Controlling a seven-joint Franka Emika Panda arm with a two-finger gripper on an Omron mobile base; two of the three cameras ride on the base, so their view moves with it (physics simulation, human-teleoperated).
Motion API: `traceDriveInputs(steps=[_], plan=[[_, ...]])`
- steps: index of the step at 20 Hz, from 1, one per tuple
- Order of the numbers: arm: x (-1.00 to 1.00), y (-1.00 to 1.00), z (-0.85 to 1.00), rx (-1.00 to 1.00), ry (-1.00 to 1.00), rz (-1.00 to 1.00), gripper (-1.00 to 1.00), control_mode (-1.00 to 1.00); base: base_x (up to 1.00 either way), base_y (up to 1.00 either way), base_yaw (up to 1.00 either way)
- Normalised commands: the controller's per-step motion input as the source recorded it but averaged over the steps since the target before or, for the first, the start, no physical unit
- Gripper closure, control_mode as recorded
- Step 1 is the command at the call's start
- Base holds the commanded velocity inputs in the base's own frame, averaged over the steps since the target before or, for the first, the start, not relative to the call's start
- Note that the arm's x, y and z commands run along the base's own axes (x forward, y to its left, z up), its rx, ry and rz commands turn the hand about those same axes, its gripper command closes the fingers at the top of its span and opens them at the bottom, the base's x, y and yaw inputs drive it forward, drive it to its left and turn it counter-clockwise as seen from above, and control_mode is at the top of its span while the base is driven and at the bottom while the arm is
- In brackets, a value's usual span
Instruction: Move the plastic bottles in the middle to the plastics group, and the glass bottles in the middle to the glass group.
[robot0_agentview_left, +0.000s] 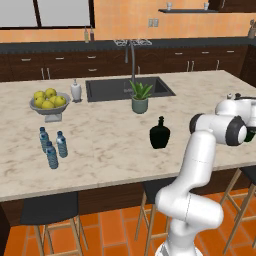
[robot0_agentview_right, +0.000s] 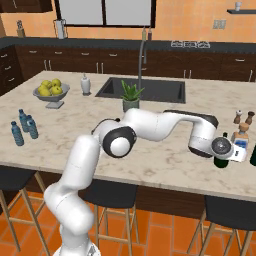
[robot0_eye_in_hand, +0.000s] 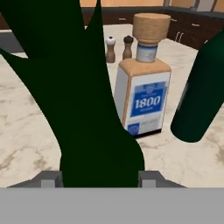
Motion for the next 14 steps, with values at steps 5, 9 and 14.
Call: traceDriveInputs(steps=[5, 9, 14], plan=[[0.01, 0.02, 0.0, 0.0, 0.11, -0.01, 1.0, -1.0, 0.0, 0.0, 0.0], [0.0, 0.0, 0.0, 0.01, 0.03, -0.01, 1.0, -1.0, 0.0, 0.0, 0.0], [0.0, 0.0, -0.01, 0.0, 0.02, 0.0, -1.0, -1.0, 0.0, 0.0, 0.0]])
